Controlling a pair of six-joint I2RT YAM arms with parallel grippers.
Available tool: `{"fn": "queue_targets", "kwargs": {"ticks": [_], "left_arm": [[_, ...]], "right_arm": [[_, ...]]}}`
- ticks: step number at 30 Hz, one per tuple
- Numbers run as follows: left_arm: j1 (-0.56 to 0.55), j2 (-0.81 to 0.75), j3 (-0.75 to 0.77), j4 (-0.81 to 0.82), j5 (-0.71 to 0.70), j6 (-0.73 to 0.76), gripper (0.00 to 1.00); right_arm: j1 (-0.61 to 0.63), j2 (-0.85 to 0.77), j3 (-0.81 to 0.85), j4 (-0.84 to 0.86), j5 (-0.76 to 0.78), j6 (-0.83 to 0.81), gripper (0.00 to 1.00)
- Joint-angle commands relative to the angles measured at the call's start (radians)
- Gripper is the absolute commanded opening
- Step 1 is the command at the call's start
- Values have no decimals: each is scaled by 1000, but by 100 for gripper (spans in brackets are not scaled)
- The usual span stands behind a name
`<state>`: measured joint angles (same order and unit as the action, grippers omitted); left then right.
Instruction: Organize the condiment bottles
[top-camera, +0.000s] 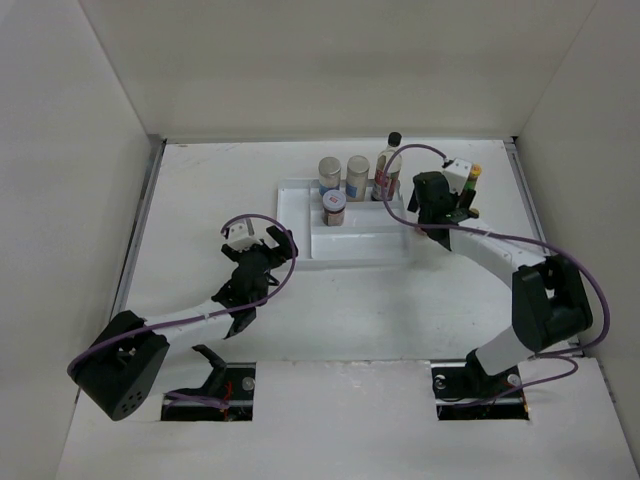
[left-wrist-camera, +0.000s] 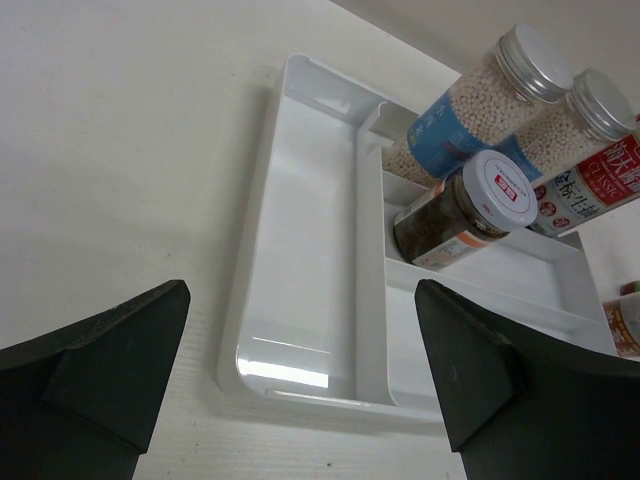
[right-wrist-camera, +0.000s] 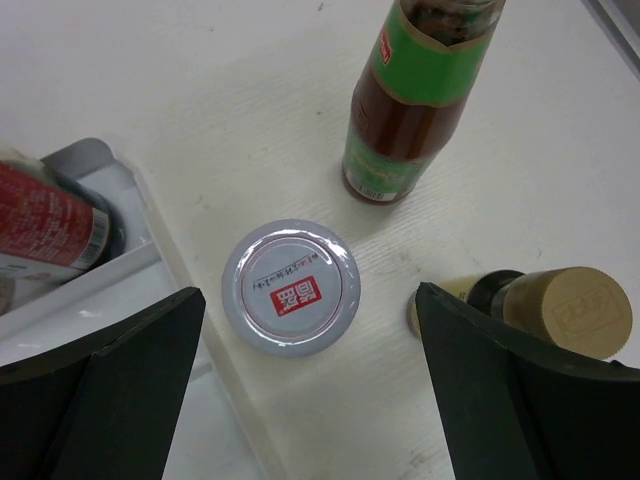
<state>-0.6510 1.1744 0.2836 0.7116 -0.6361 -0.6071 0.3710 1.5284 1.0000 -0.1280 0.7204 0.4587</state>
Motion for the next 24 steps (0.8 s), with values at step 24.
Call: {"fn": "queue_targets", "kwargs": {"ticks": [24], "left_arm": [[-6,8,-4,83,46,-25,100]], "right_arm": [[-5,-42,-21,297,11,-118,58]]}}
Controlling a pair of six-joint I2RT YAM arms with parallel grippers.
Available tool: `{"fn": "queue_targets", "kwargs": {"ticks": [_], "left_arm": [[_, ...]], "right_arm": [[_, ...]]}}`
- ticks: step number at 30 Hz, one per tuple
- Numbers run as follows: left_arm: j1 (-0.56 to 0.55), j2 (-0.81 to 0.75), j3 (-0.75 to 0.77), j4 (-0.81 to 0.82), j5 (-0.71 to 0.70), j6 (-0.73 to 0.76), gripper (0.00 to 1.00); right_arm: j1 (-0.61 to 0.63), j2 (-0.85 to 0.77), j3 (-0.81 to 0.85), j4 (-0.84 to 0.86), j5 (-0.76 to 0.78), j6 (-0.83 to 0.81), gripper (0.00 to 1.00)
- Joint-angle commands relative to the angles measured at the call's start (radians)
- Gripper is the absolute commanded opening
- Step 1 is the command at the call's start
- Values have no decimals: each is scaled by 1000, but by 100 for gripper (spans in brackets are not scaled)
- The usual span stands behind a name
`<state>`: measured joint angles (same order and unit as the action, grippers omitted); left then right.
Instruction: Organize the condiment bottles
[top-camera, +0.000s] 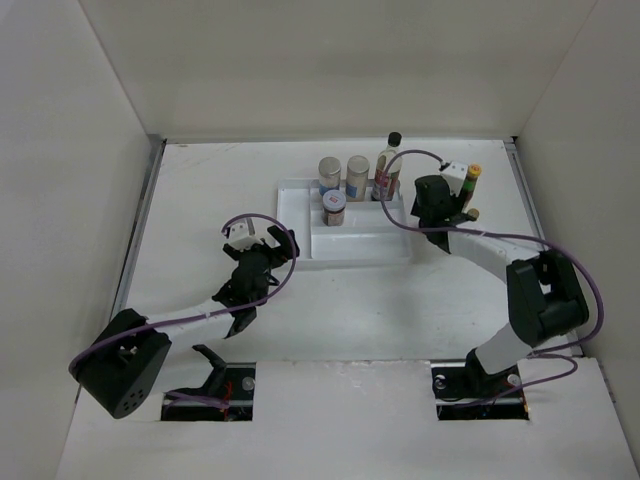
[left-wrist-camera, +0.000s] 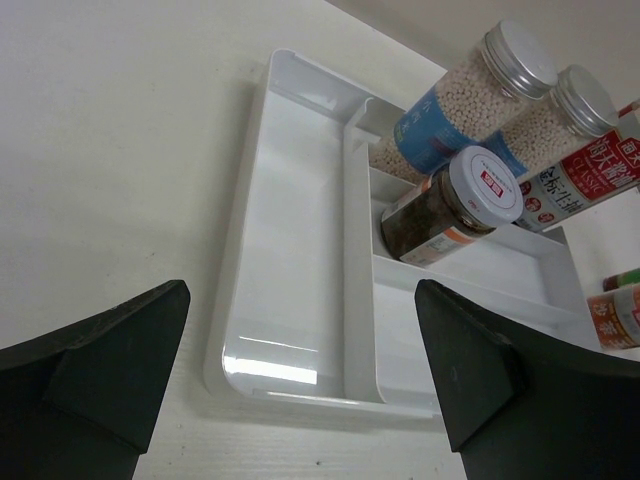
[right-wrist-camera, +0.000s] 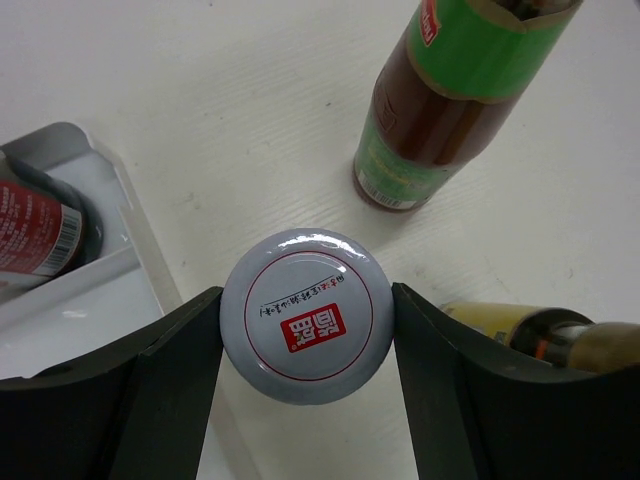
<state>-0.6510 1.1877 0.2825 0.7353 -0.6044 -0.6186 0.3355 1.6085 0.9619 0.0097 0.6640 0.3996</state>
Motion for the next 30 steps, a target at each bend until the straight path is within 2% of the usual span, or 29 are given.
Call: {"fn": "queue_targets", "kwargs": {"ticks": [1,7,12,20,30], "left_arm": [[-5,-2,-2,59,14,-13,100],[-5,9,3,64,23,-13,100],[-6,13,6,65,29,-15,100],[-8,13,4,67,29,-17,100],[-8,21,7,67,37,-20,100]], "right_arm": [[44,-145,15,159,68,-68,58],[156,-180,12,167,62,-68,58],[213,-98,57,231,45,-80,58],[224,-25,110,357,9,-104,58],[224,42,113,368,8,-91,58]]}}
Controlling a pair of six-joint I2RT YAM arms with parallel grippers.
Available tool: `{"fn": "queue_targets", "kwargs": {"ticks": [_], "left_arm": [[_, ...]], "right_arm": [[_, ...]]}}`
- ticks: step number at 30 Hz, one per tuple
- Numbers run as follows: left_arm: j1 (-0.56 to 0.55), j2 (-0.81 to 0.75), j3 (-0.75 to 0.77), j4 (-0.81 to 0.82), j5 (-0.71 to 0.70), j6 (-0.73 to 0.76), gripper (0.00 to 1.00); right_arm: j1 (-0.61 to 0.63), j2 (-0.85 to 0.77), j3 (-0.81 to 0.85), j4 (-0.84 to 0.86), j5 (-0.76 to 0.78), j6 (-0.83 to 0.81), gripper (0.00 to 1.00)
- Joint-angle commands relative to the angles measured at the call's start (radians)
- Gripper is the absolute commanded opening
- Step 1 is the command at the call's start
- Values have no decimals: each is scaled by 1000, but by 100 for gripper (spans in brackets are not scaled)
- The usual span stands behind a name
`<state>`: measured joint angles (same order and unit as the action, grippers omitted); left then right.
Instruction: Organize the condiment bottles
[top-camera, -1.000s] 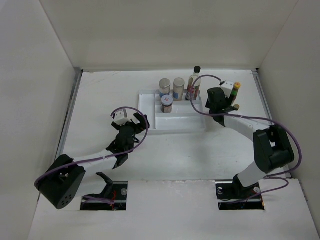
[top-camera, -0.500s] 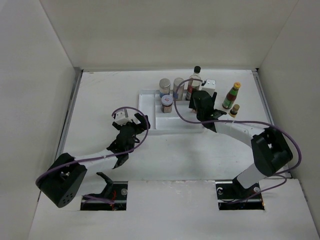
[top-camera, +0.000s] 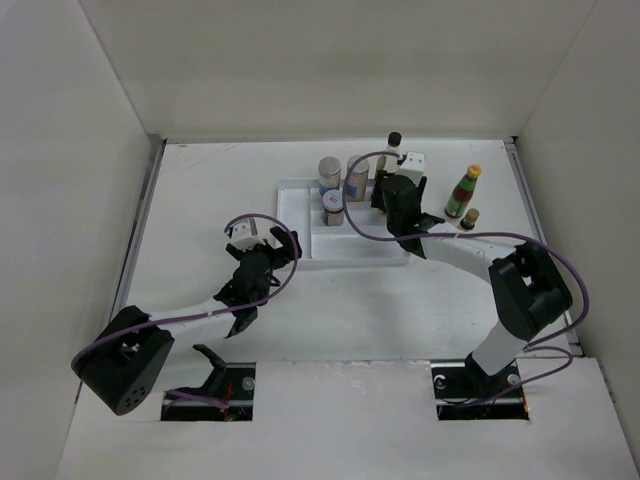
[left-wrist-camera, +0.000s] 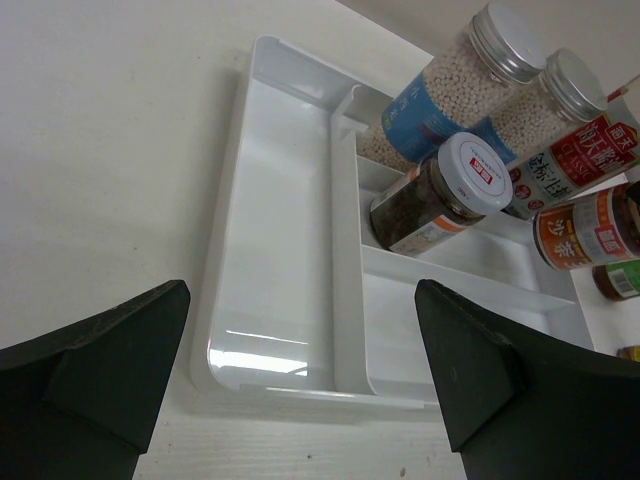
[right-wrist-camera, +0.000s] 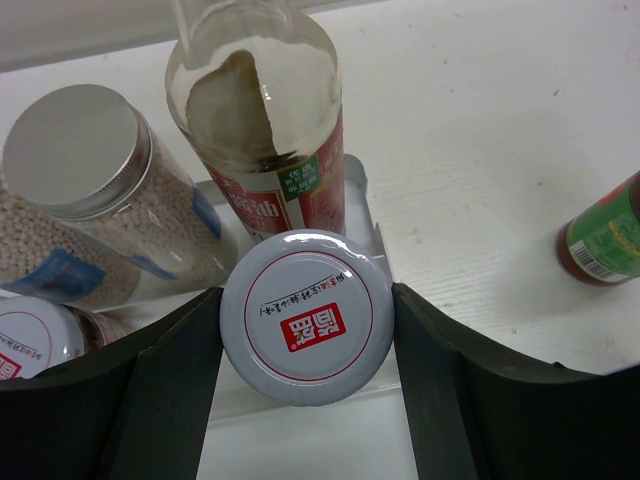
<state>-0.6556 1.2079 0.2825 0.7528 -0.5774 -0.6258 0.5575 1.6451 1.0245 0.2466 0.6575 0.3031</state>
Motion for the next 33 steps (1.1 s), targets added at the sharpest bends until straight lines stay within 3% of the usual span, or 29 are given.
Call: {"fn": "queue_targets", "kwargs": {"ticks": [1,13,19,22,27,33], "left_arm": [[-3,-2,6,49,10,-12,100],[-2,4,7,49,13,-18,100],[-2,2,6,49,14,-18,100],[-3,-2,4,49,13,-18,100],[-2,-22,-6,49,4,-18,100],[7,-82,-45,57,-80,-18,100]], "right_arm": [[6,8,45,131,14,8,58],[12,70,3,131,-1,44,62],[12,35,-14,122,-12,57,81],[18,-51,-53,135,-27,54,89],[8,-293,-168,122,-4,53,93],[-118,-591,-343,44,169,77,94]]}}
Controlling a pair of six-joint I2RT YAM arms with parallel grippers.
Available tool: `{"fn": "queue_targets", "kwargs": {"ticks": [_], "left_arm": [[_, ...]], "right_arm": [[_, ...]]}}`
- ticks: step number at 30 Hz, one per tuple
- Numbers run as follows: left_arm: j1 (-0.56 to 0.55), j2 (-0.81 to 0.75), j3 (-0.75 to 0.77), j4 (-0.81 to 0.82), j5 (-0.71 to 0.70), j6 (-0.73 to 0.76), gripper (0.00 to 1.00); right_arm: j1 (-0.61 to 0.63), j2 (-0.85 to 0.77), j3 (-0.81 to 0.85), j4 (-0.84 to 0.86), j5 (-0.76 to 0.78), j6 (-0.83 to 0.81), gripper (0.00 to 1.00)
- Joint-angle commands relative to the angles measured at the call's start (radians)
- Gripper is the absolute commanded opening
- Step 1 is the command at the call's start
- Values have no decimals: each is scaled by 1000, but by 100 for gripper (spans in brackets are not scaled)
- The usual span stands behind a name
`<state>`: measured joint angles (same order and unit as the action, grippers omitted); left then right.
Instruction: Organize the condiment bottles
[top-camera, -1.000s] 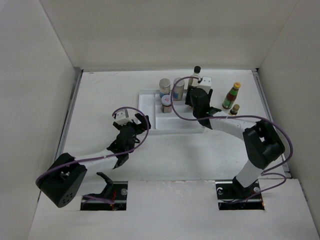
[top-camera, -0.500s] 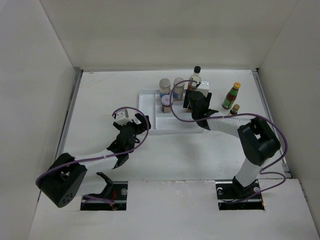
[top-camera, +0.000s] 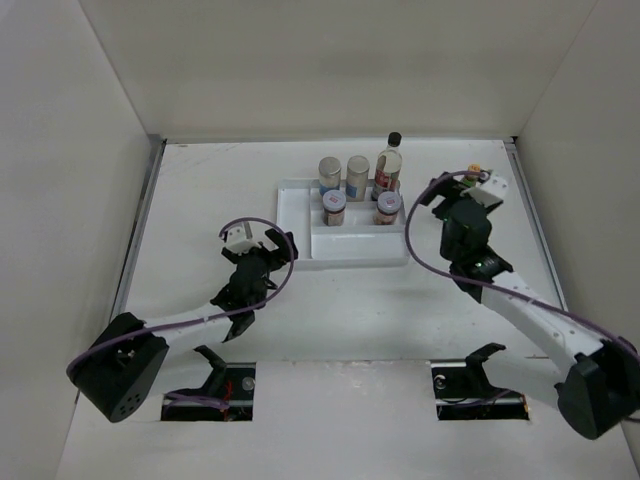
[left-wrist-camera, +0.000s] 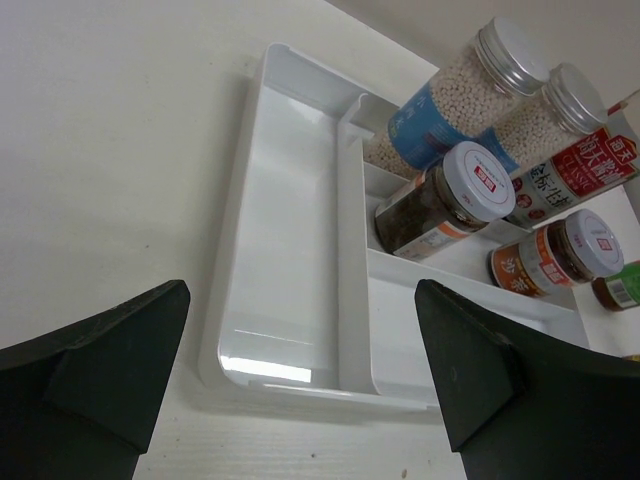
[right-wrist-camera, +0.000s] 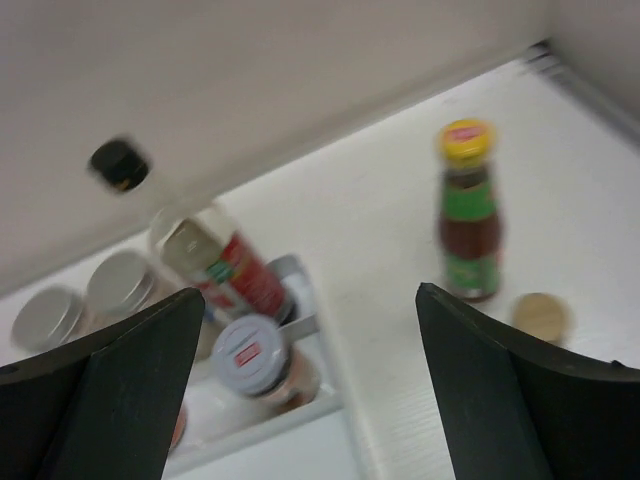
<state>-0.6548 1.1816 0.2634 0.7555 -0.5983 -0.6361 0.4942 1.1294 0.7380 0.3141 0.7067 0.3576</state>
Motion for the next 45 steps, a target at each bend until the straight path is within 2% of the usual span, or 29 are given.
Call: {"fn": "queue_targets", "kwargs": {"ticks": [1,5,9,17,22,30,33,36,39,42,45], "left_arm": [[10,-75,-36,53,-81,-10,100],[20,-88,-53,50,-126,-31,100],[22,-80,-49,50,-89,-40,100],[22,-59,-39,54,-52,-43,100],[22,-51,-35,54,-41,-43,100],[21,-45,-30,56,-24,-43,100],[22,-37,-29,56,-28,-43,100],[24,-49,-33,56,-32,-43,100],[40,-59,-36,56,-44,-43,100],[60,-57,-38,56,-47,-48,100],[56,-62,-39,56,-43,-54,100]], "right_arm": [[-81,-112,-72,-47,146,26,94],[-173,-161,-89,-145,185,26,97],[-231,-93,-55,-214,134,26,96],[-291,105,29,-227,-18,53,82],[-311,190,58,-205,-30,52,69],[-309,227,87,-204,11,37,34],[-247,147,83,-202,106,-12,32],[-152,58,83,-208,134,-69,32],[-24,0,84,-225,117,-60,31],[117,33,113,-224,76,-13,31],[236,137,176,-147,13,11,31]]}}
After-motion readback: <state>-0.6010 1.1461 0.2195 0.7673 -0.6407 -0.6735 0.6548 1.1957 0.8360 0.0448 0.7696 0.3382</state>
